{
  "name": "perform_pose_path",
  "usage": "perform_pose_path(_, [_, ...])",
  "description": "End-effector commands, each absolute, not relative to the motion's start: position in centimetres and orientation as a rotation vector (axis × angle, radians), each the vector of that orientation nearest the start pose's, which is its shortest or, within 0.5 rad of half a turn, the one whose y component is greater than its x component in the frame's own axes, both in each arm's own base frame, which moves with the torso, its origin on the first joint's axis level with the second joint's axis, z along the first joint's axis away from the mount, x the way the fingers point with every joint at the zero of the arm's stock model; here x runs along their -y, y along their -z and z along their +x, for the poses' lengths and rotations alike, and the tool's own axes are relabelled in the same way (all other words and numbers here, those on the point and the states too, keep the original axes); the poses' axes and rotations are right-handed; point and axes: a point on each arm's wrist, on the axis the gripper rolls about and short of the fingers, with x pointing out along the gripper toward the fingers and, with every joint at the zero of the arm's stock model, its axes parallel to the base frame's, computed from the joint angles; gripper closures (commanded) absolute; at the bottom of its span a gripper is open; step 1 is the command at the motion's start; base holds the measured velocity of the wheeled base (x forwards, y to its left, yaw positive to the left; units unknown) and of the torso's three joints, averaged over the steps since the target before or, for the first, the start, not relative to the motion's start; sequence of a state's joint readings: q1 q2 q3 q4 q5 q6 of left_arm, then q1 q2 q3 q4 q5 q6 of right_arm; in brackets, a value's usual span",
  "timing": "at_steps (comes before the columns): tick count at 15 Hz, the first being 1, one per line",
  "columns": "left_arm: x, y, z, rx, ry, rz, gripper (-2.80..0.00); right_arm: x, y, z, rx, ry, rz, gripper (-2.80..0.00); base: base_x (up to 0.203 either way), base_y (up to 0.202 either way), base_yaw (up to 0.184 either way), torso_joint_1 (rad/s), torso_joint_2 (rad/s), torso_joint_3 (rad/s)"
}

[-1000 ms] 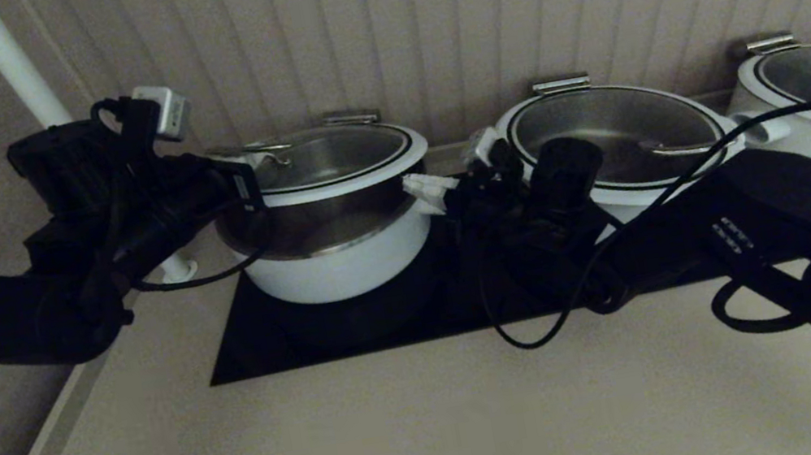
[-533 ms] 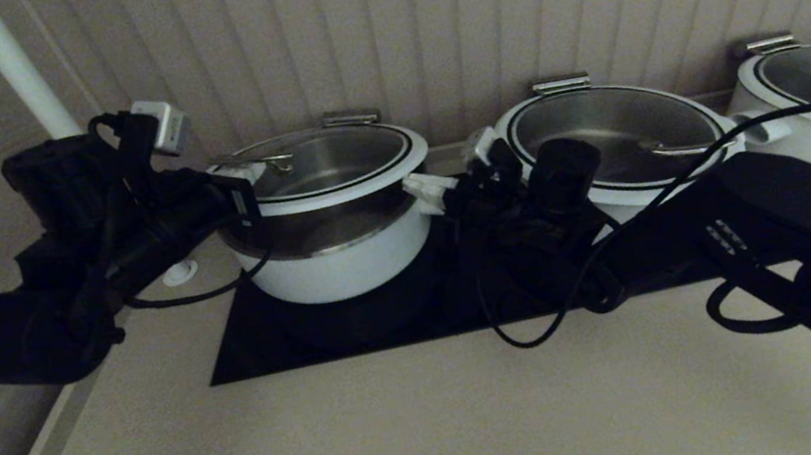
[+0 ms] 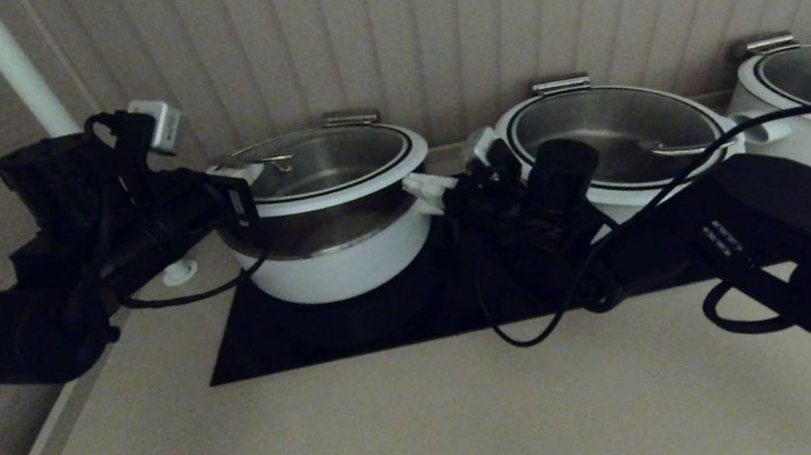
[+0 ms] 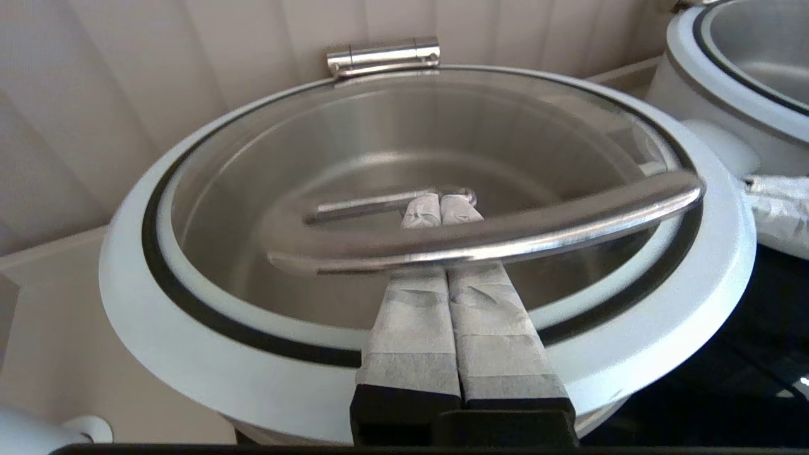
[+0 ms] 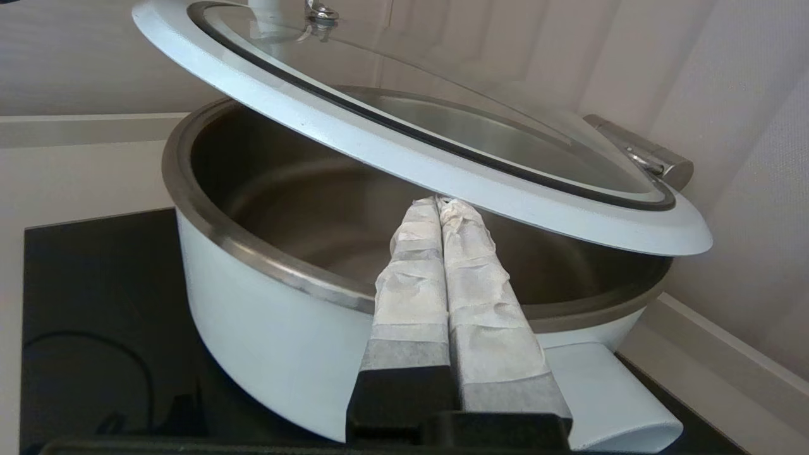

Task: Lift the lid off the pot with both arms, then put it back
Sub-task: Hold the pot lid with the right arm

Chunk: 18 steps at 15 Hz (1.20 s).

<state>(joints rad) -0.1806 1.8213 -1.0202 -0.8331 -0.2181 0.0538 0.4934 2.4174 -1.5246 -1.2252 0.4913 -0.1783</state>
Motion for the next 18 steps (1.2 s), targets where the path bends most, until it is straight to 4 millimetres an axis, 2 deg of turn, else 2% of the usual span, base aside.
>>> perform_pose_path(1, [6.5, -22.2, 34.3, 0.039, 0.391, 0.055, 0.00, -24.0, -14.5, 42.6, 0.443, -0.939, -0.163, 0.00, 0.000, 0.000, 0.000, 0.000, 0.00, 0.000])
perform_pose_path(6, [5.7, -22.7, 33.7, 0.009, 0.373, 0.058, 0.00, -24.2, -15.3, 43.4, 0.453, -0.932, -0.164, 0.00, 0.000, 0.000, 0.000, 0.000, 0.00, 0.000])
perform_pose_path(18, [3.7, -23.8, 32.0, -0.032, 0.322, 0.056, 0.00, -24.1, -15.3, 43.5, 0.452, -0.926, -0.164, 0.00, 0.000, 0.000, 0.000, 0.000, 0.00, 0.000])
